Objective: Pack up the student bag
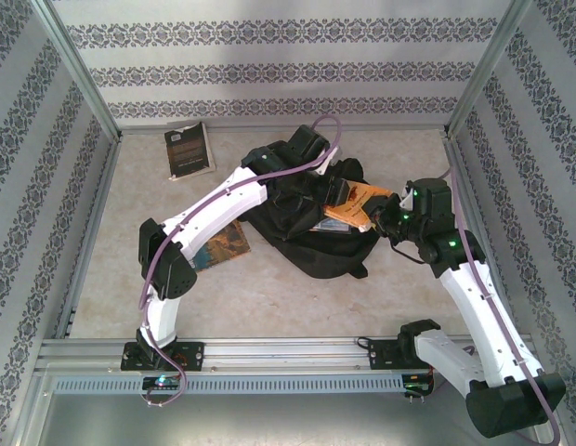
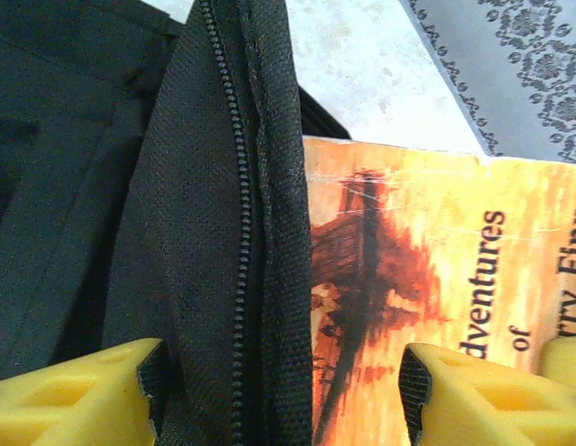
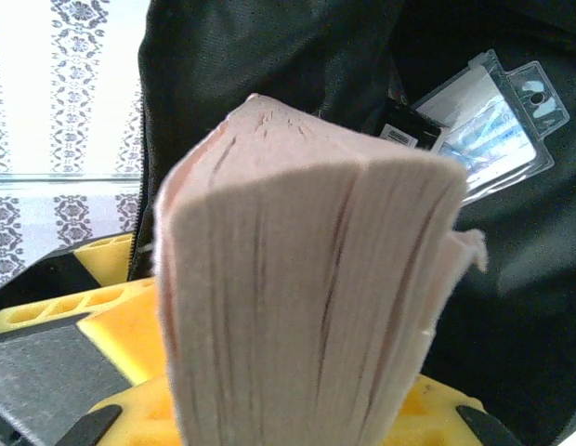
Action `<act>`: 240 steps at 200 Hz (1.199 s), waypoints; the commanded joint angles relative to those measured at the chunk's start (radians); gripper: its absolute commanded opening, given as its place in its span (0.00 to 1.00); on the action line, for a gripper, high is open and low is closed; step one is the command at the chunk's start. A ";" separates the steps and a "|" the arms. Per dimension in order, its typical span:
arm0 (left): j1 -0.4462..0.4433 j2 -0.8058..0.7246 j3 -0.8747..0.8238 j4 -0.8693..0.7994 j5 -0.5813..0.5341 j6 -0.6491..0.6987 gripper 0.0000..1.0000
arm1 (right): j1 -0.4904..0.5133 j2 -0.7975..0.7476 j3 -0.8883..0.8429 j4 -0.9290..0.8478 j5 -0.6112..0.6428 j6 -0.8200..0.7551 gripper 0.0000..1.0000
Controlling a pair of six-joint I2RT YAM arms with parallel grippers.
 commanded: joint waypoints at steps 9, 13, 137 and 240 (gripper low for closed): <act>0.000 0.024 0.050 -0.103 -0.135 0.054 0.53 | 0.013 -0.023 0.026 0.081 -0.013 0.009 0.00; 0.000 0.026 0.053 -0.107 -0.146 0.057 0.46 | 0.013 -0.023 0.028 0.073 -0.010 0.003 0.00; 0.000 -0.051 0.219 -0.059 -0.270 0.068 0.00 | 0.014 0.001 -0.079 0.061 0.090 -0.048 0.00; 0.001 -0.089 0.200 0.004 -0.222 0.072 0.00 | 0.225 0.499 -0.011 0.612 0.110 0.099 0.00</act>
